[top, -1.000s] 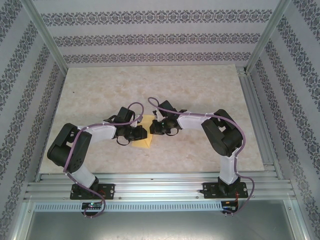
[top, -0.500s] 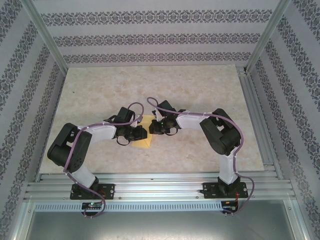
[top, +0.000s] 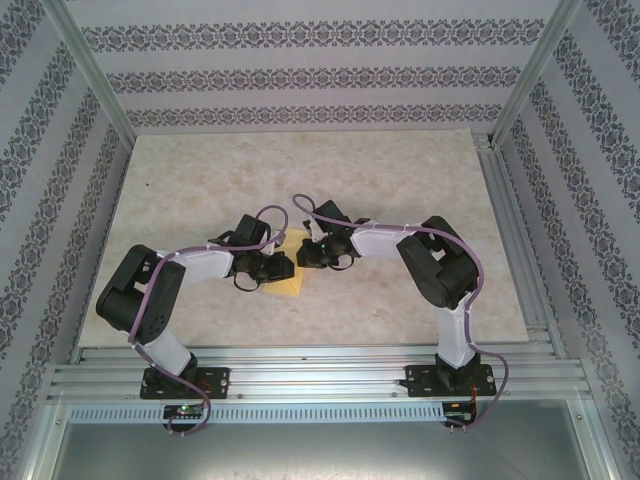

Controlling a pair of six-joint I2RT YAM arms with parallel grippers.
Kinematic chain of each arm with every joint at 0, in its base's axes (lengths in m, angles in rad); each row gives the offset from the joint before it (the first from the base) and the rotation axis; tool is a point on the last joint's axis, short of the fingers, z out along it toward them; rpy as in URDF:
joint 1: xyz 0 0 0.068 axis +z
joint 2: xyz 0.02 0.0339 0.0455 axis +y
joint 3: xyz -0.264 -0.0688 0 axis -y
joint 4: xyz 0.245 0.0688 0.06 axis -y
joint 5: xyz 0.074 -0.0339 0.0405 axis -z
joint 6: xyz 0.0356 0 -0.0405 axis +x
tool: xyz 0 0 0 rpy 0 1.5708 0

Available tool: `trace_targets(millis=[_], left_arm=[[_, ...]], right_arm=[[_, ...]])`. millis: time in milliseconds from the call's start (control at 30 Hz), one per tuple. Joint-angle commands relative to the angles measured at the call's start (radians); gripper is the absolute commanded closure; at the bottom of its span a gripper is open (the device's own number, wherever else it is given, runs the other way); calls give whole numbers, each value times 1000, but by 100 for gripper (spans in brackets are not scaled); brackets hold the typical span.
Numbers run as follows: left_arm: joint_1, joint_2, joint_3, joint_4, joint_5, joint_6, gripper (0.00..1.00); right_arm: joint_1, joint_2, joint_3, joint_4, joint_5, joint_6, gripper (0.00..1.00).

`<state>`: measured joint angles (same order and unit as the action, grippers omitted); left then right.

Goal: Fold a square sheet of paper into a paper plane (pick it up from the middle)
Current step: Fold the triangle a second time at the center of the table.

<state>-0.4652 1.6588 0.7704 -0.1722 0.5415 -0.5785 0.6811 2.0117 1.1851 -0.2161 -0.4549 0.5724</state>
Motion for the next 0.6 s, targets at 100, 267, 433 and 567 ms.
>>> trace_targets(millis=[100,267,433,567], left_arm=[[0,21,-3,10,-3,-3,81],[0,28,-3,7,-5,-2,82],[-1,35,-1,3,-9,-3,83],[-1,36,0,-3,-14,-3,83]], right_arm=[[13,22,28,14,1,-16,90],[14,27,33,11,1,-11,90],[13,25,33,9,4,-11,90],[14,23,33,4,6,-11,89]])
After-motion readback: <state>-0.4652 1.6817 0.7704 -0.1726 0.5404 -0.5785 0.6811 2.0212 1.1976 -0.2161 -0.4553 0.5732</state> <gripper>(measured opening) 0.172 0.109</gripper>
